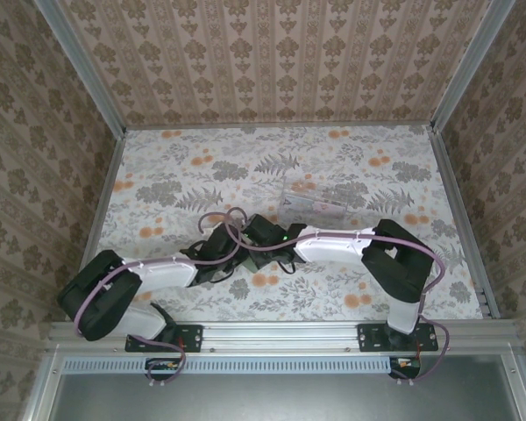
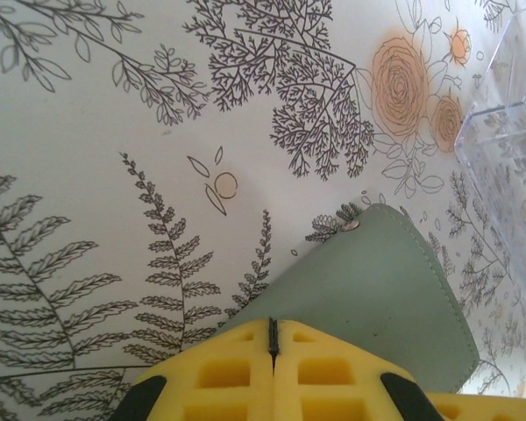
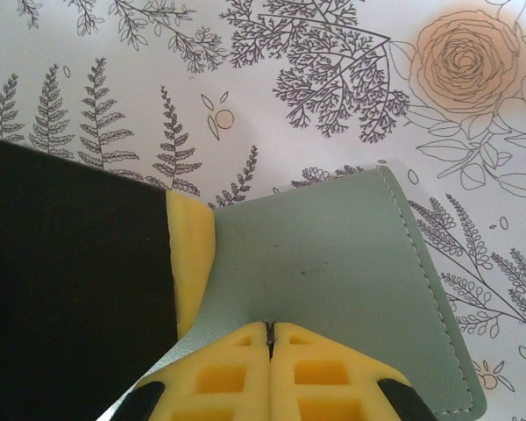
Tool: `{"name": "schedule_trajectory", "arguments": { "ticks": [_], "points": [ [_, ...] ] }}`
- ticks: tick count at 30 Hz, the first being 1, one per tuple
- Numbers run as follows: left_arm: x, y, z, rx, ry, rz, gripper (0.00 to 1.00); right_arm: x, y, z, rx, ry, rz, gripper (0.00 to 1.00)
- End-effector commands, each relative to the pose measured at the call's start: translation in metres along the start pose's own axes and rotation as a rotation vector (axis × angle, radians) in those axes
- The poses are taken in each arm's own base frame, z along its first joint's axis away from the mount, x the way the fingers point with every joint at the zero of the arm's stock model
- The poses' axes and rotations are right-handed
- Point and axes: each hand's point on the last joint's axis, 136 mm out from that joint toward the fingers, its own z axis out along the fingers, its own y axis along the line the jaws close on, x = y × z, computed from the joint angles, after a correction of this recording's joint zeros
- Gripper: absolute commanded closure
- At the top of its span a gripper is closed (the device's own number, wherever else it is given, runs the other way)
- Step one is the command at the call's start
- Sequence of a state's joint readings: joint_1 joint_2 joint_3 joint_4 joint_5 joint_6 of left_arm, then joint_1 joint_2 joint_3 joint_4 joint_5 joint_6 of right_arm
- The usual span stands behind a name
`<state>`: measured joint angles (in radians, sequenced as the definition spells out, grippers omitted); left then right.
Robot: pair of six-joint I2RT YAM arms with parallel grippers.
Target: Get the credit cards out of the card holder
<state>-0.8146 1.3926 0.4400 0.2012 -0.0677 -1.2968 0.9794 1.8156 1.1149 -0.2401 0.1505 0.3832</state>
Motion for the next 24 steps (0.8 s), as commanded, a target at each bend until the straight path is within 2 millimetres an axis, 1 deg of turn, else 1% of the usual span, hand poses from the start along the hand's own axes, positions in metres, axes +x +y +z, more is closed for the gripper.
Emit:
{"name": "schedule_trajectory", "arguments": {
  "ticks": [1,3,7,15,17,20,22,24],
  "points": [
    [0.023,0.064,0.004,-0.255,0.059,-0.062,1.00,-0.005,0.016,-0.016,-0.085,-0.044,0.032,1.00],
    [0.024,0.072,0.003,-0.282,0.056,-0.073,1.00,-0.005,0.016,-0.023,-0.103,-0.061,0.045,1.00],
    [0.025,0.079,0.005,-0.313,0.056,-0.080,1.00,-0.005,0.015,-0.036,-0.147,-0.094,0.076,1.00],
    [0.027,0.081,0.010,-0.328,0.065,-0.076,1.00,-0.003,0.020,-0.052,-0.224,-0.123,0.116,1.00],
    [0.027,0.077,0.010,-0.310,0.066,-0.077,1.00,-0.001,0.018,-0.051,-0.216,-0.118,0.120,1.00],
    [0.025,0.069,0.009,-0.266,0.055,-0.078,1.00,0.002,0.005,-0.044,-0.157,-0.090,0.161,1.00],
    [0.022,0.061,0.005,-0.230,0.043,-0.067,1.00,0.006,-0.003,-0.039,-0.133,-0.068,0.196,0.88],
    [0.017,0.048,-0.002,-0.183,0.028,-0.041,1.00,0.012,-0.009,-0.033,-0.118,-0.045,0.234,0.88]
  ]
}}
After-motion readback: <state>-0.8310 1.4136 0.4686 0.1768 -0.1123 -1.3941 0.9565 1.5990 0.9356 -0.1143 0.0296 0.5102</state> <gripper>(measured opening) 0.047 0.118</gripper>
